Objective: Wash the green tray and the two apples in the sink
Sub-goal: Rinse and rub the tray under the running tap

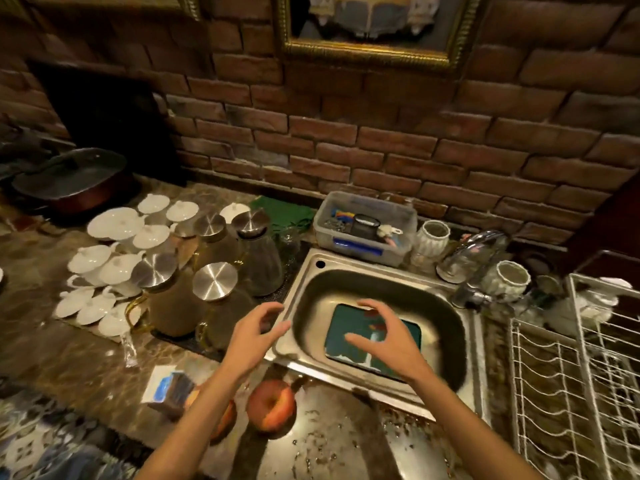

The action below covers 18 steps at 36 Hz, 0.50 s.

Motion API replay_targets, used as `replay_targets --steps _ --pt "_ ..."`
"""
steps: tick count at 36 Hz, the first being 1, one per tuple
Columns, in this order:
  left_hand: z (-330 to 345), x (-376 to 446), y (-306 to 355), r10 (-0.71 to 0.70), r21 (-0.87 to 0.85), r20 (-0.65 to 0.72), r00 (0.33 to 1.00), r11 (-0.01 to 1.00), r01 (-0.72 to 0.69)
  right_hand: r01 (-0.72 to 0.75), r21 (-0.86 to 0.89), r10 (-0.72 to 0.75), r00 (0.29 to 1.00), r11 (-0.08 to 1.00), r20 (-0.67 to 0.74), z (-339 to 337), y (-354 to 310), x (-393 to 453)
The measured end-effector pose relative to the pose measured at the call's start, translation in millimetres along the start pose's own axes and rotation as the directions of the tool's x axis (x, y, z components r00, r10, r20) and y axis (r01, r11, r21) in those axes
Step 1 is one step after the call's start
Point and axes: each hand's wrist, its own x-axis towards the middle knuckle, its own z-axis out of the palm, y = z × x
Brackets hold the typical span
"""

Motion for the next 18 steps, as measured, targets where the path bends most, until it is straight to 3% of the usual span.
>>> replay_targets --steps 8,13,18 --pt "74 39 13 0.005 0.012 0.164 0.987 1.000 -0.007 -0.125 0.082 0.142 0.960 0.989 -0.241 -79 39 -16" --pt "105 54 9 0.069 0.108 0.248 0.966 0.989 -0.098 -0.188 0.155 0.230 0.916 0.970 -0.328 -108 63 -21" --pt "118 71 -2 0.029 0.214 0.300 0.953 0.972 -0.097 -0.247 0.221 0.325 0.821 0.943 -0.470 -131 83 -15"
